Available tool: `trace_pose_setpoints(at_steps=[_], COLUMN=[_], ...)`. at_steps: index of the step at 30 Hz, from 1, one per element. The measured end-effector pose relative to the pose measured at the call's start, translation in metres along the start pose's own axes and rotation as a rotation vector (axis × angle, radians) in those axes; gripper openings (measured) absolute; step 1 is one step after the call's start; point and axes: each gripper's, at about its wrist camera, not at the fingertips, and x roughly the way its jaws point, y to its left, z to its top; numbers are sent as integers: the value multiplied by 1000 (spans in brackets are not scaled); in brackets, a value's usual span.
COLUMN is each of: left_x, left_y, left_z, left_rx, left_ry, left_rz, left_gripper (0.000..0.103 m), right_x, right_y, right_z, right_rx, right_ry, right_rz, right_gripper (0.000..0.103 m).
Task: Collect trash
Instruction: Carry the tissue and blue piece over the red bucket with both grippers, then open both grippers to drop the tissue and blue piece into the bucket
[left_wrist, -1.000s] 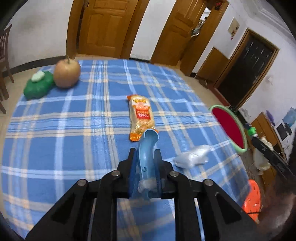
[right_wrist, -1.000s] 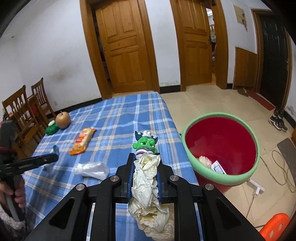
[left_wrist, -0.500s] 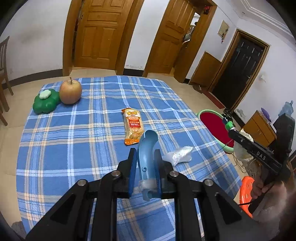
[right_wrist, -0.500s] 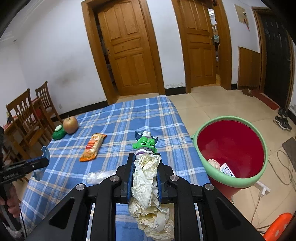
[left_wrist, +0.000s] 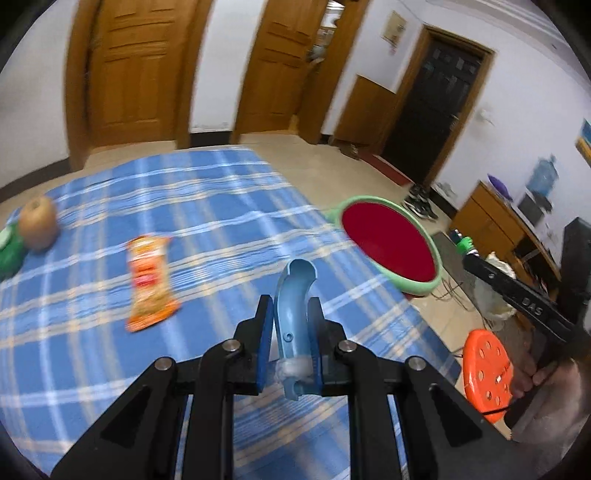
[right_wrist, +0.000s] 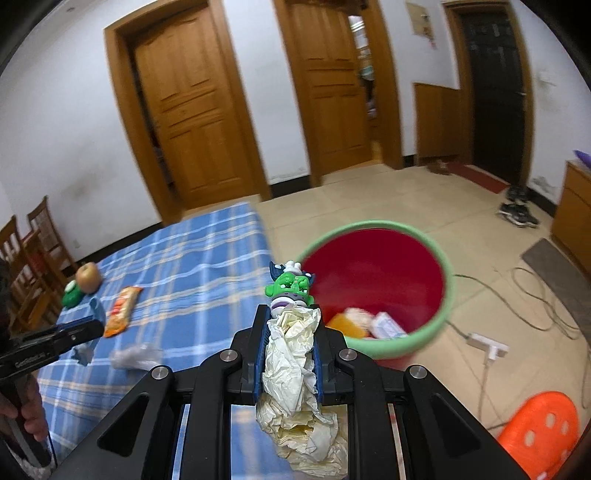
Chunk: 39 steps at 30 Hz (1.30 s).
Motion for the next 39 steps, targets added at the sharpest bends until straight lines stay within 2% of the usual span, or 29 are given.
trace_pose_setpoints(at_steps=[6, 11, 17, 26, 31, 35, 37, 39], left_x=[31, 48, 62, 116, 154, 175, 179, 181], left_y=[-53, -91, -112, -119, -128, -134, -136, -136], left_z=[2, -2, 4, 48, 75, 87, 92, 95], left_rx=[77, 132, 180, 205, 237, 232, 219, 206], left_ry=[44, 64, 62, 84, 114, 148, 145, 142], left_rz=[-113, -163, -135, -80, -34, -36, -34, -35], left_gripper=[18, 18, 18, 18, 18, 18, 18, 18], right_x=[-37, -52, -39, 28, 64, 85, 90, 92], right_y=[-40, -58, -69, -90, -95, -99, -100, -101], right_z=[-20, -31, -26, 13, 32, 41, 44, 48], right_rx=[54, 77, 72, 52, 37, 31, 42, 46], right_ry=[3, 20, 27, 34, 79, 98, 102, 95], right_rz=[-105, -133, -111, -45, -64, -79, -78, -84], right_gripper=[19, 19, 20, 20, 19, 20, 21, 31])
